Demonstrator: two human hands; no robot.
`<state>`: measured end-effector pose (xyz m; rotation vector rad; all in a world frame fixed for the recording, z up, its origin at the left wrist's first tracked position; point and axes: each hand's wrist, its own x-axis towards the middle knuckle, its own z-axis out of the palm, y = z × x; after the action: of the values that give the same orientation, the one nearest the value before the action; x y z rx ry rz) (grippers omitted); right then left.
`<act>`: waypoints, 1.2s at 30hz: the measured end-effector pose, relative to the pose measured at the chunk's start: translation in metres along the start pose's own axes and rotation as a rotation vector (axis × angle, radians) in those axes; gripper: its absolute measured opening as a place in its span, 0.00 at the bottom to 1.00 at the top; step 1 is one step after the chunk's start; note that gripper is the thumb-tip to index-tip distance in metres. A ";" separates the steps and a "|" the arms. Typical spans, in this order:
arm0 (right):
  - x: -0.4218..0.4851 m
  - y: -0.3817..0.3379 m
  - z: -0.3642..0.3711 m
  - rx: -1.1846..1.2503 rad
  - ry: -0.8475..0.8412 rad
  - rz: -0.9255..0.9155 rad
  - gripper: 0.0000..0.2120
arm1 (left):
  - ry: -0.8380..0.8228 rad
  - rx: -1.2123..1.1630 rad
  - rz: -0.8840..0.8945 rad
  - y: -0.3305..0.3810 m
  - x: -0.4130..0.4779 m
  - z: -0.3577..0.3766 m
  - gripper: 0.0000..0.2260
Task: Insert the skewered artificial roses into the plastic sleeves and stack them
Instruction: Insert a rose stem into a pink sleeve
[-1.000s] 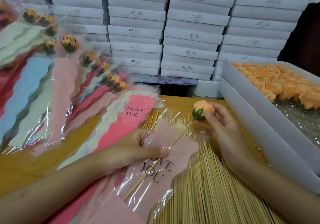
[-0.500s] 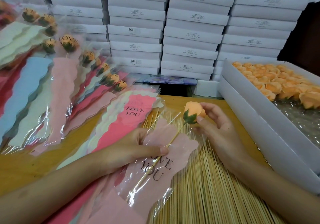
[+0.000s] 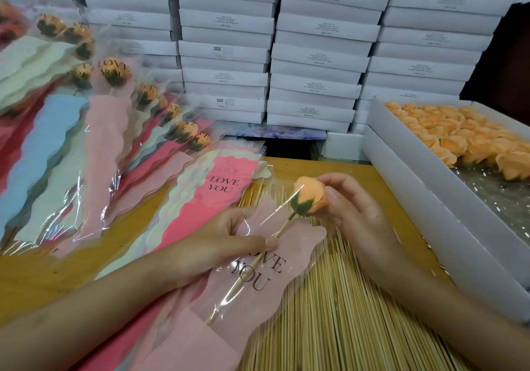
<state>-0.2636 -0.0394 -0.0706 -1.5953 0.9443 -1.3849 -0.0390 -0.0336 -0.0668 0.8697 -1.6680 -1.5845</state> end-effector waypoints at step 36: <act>-0.005 -0.003 0.005 -0.140 -0.045 0.017 0.02 | 0.242 -0.166 -0.088 -0.007 0.008 -0.002 0.09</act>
<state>-0.2586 -0.0328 -0.0699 -1.7108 1.0451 -1.2898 -0.0420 -0.0413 -0.0733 1.0148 -1.3268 -1.5808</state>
